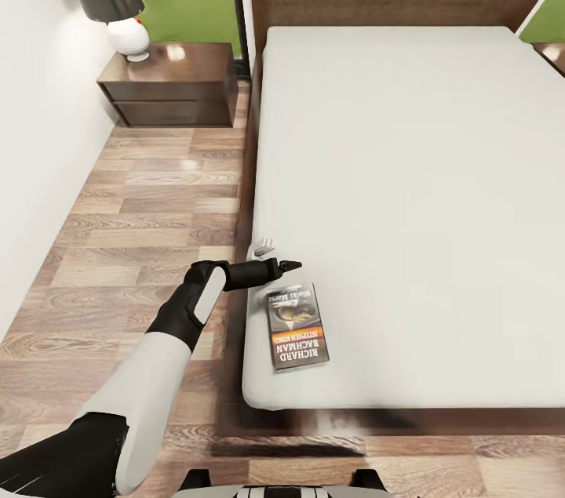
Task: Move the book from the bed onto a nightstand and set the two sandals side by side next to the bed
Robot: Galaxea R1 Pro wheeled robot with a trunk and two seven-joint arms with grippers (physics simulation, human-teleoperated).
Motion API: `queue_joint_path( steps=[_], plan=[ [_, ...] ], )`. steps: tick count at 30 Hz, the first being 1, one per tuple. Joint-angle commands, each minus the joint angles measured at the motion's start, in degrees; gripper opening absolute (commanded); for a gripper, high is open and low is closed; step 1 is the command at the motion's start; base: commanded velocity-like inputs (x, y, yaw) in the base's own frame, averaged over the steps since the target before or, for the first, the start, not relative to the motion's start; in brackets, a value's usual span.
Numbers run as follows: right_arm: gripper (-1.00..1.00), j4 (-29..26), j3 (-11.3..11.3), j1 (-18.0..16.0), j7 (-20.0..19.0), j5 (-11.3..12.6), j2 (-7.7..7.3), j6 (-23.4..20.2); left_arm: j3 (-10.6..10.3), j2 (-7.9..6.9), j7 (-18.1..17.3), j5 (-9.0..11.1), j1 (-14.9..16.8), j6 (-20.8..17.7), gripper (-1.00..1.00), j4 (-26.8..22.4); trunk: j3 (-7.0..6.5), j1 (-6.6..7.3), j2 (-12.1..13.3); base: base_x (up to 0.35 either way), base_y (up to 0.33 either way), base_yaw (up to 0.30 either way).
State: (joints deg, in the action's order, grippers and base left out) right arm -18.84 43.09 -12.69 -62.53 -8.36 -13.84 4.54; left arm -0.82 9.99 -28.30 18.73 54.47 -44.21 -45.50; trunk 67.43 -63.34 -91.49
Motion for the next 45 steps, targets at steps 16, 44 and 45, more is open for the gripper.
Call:
queue_joint_path(
  steps=[16,44,45],
  plan=[
    [1.0,0.0,0.4,0.0,-0.2,-0.6,0.0,0.5,0.0,0.01,-0.1,0.2,0.0,-0.3,1.0,0.0,0.21,-0.22,-0.4,0.0,0.0,0.0],
    [1.0,0.0,0.4,0.0,-0.2,-0.6,0.01,0.5,0.1,0.01,-0.1,0.2,0.0,-0.3,1.0,0.0,1.28,-1.53,-2.8,0.0,0.0,0.0],
    [1.0,0.0,0.4,0.0,-0.2,-0.6,-0.01,0.5,0.1,0.01,-0.1,0.2,0.0,-0.3,1.0,0.0,1.28,-1.53,-2.8,0.0,0.0,0.0]
  ],
)
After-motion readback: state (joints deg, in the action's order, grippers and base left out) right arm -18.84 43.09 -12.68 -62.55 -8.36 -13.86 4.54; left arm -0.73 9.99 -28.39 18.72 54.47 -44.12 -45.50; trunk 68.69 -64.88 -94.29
